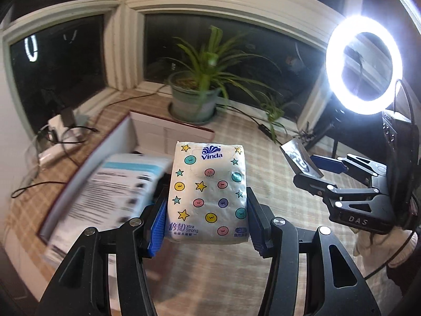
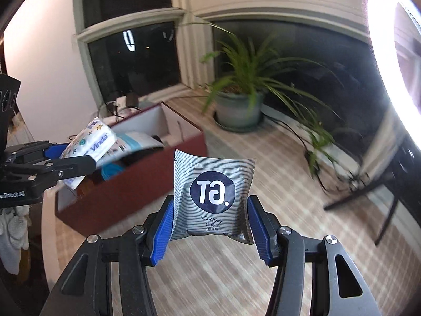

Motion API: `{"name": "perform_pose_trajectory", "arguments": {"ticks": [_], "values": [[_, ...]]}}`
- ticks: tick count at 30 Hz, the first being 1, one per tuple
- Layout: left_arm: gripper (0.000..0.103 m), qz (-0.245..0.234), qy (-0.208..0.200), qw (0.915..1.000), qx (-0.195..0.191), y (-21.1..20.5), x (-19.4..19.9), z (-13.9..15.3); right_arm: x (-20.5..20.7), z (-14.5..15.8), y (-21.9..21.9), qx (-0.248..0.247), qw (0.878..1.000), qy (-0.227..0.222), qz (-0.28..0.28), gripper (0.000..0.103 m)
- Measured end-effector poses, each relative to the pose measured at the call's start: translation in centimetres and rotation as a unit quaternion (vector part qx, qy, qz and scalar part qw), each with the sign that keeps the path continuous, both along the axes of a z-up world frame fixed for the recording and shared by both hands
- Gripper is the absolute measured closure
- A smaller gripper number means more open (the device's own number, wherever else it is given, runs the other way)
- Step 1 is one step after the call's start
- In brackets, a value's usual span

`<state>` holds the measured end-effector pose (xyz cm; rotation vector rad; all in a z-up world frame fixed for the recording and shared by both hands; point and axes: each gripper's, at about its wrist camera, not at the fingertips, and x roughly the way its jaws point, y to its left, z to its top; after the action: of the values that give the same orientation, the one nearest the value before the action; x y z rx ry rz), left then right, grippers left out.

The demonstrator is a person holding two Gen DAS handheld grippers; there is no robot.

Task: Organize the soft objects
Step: 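Lift the tissue pack in the left tool and sachet in the right tool over the box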

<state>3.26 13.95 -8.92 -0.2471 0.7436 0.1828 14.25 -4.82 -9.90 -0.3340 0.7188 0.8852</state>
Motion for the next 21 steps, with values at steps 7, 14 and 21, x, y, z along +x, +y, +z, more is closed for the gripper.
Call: {"name": "perform_pose_trajectory", "arguments": {"ticks": [7,14,21], "values": [[0.051,0.027,0.015,0.9995,0.007,4.5,0.7,0.4,0.5,1.1,5.9,0.008,0.999,0.007,0.037,0.053],[0.051,0.045,0.047,0.9978,-0.011,8.1,2.0,-1.1,1.7,1.4,11.9,0.012,0.998,0.023,0.057,0.053],[0.051,0.060,0.071,0.9955,-0.020,10.5,3.0,-2.5,2.4,-0.4,16.4,-0.012,0.997,0.033,0.072,0.052]]}}
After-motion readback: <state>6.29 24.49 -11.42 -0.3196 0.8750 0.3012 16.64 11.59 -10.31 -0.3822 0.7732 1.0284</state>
